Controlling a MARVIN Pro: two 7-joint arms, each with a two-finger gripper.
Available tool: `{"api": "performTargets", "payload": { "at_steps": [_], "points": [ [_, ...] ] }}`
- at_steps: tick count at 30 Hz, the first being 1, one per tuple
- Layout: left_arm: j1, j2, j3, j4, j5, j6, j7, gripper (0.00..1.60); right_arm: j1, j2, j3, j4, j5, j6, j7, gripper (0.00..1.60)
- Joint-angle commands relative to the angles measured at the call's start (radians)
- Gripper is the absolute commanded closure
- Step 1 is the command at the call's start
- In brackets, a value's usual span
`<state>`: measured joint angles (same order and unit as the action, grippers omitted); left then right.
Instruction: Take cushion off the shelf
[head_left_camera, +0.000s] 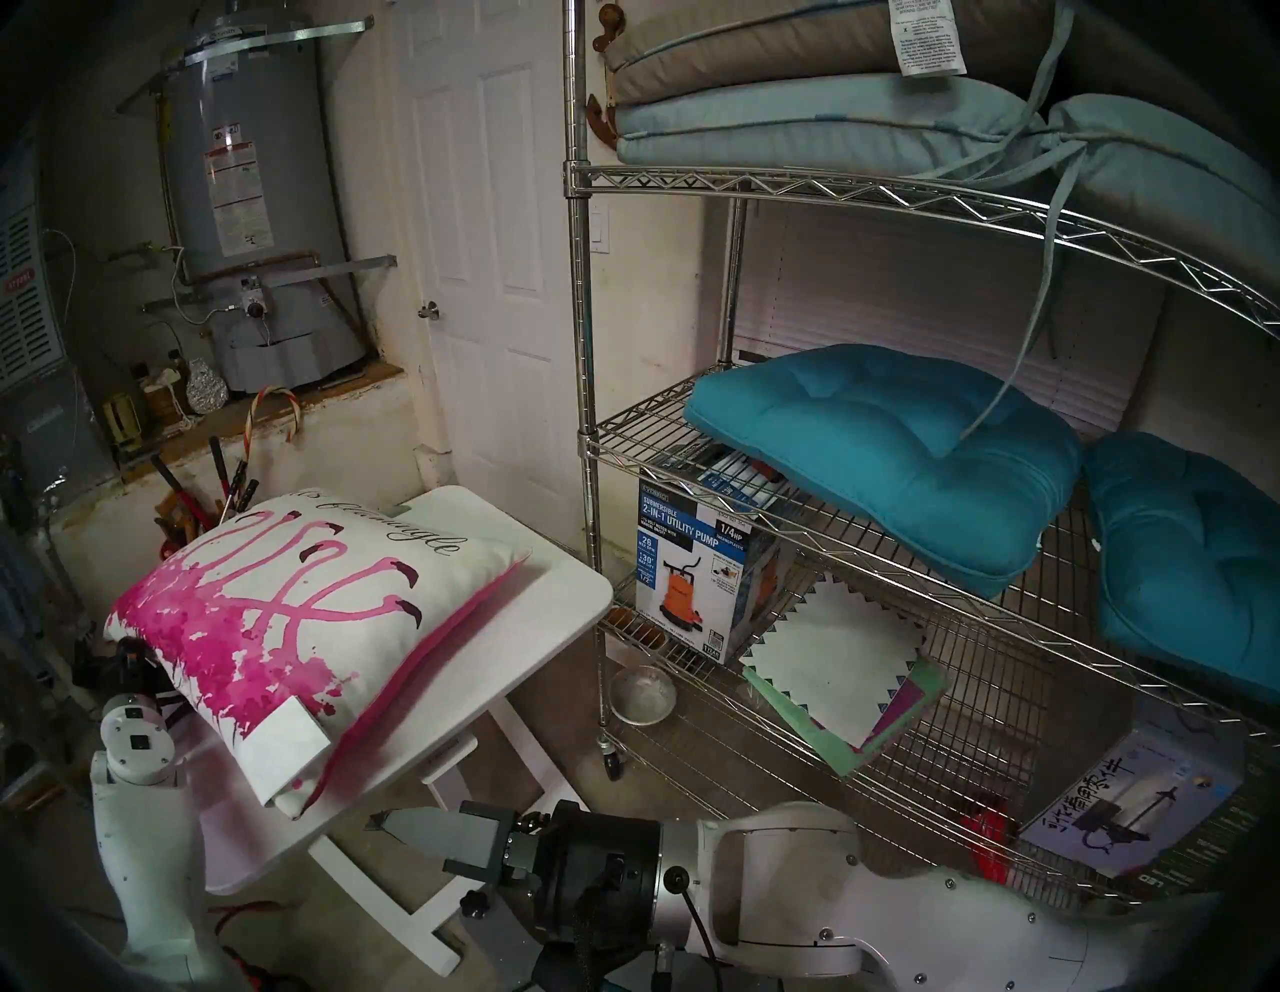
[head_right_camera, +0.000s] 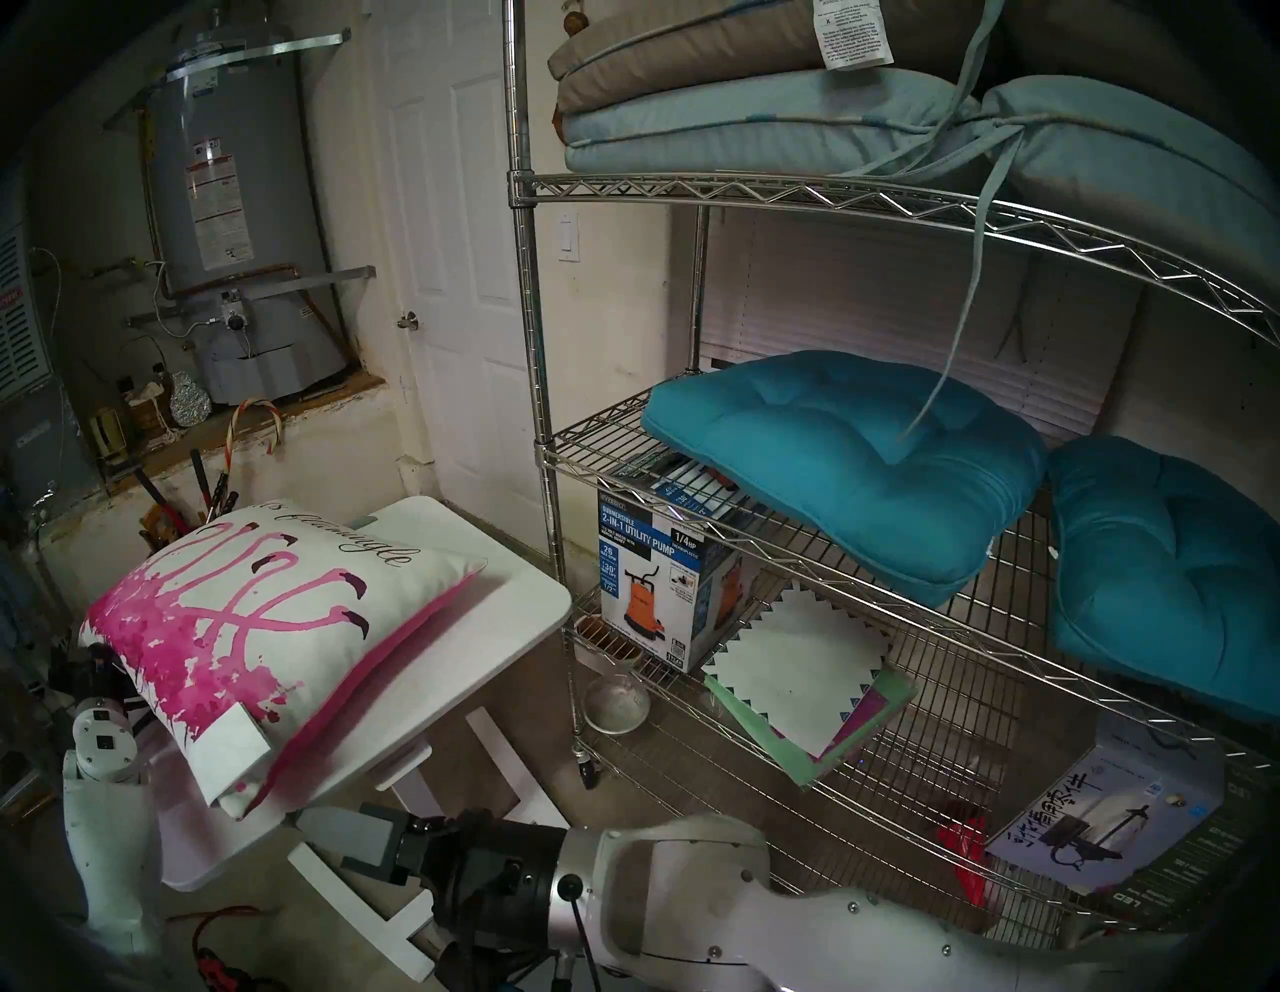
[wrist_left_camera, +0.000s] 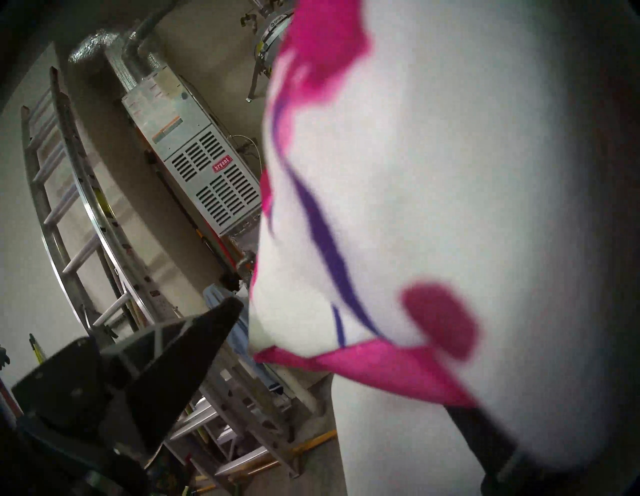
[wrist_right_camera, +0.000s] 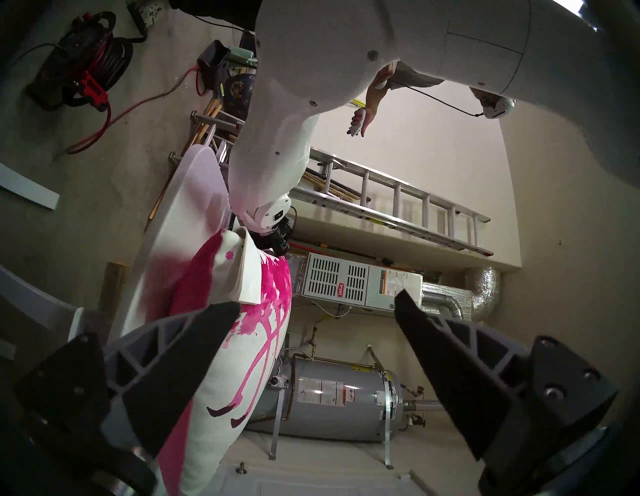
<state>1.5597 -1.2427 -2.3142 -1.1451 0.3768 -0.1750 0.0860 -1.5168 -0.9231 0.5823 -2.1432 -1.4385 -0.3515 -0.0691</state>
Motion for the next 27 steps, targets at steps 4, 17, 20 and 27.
{"api": "performTargets", "payload": {
  "at_steps": [4,17,20,27],
  "points": [
    [0.049,-0.074,-0.008,-0.124,-0.036,0.041,-0.042,0.0,0.003,-0.008,0.0,-0.017,0.0,0.005,-0.019,0.0],
    [0.102,-0.183,0.01,-0.291,-0.09,0.116,-0.119,0.0,0.009,-0.006,-0.001,-0.027,-0.006,0.013,-0.029,0.0],
    [0.122,-0.217,0.023,-0.339,-0.1,0.134,-0.133,0.0,0.008,-0.005,-0.001,-0.027,-0.007,0.017,-0.031,0.0],
    [0.17,-0.295,0.053,-0.433,-0.119,0.175,-0.16,0.0,0.003,0.0,-0.001,-0.025,-0.008,0.026,-0.035,0.0]
  ]
}}
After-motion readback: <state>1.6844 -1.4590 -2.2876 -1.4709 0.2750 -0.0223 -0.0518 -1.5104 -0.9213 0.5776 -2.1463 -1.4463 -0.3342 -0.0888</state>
